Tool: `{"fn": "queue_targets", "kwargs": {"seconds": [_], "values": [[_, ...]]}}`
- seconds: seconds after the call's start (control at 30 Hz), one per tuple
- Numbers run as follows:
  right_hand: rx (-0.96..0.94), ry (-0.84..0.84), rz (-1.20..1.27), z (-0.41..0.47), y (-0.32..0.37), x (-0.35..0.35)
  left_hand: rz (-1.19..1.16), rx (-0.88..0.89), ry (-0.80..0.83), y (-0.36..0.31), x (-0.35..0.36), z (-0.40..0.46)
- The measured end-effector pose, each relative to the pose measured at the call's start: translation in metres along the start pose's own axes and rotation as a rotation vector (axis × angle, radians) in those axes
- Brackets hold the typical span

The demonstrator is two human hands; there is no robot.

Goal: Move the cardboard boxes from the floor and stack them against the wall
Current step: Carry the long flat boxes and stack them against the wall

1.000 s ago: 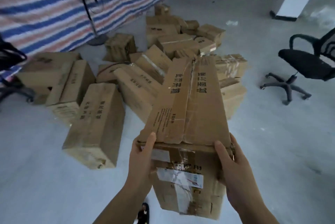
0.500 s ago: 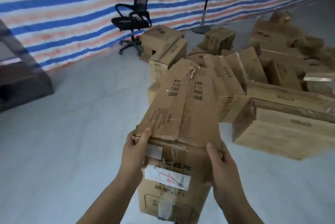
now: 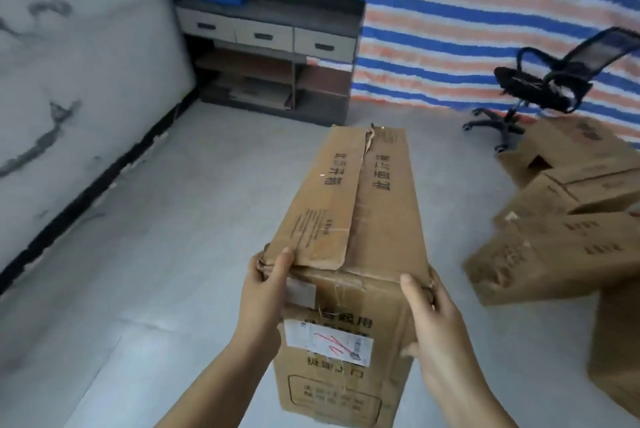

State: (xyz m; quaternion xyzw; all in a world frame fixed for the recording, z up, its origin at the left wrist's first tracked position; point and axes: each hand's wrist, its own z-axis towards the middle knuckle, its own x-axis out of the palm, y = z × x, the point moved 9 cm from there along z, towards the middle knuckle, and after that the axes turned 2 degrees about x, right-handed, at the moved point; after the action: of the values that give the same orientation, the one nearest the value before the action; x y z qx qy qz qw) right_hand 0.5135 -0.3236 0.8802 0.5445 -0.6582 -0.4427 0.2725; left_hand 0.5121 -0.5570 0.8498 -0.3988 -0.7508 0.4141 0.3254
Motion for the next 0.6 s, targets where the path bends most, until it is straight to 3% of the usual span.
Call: {"fn": "queue_targets", "kwargs": {"seconds": [0.37,0.6], "values": [[0.105,0.486,-0.286,-0.049,-0.032,0.316,-0.227,0.054,-0.526,-0.038,-0.302,0.034],[0.091,0.846,-0.516,-0.078,-0.054,0.473,-0.378,0.054,-0.910,-0.038,-0.414,0.015]]}}
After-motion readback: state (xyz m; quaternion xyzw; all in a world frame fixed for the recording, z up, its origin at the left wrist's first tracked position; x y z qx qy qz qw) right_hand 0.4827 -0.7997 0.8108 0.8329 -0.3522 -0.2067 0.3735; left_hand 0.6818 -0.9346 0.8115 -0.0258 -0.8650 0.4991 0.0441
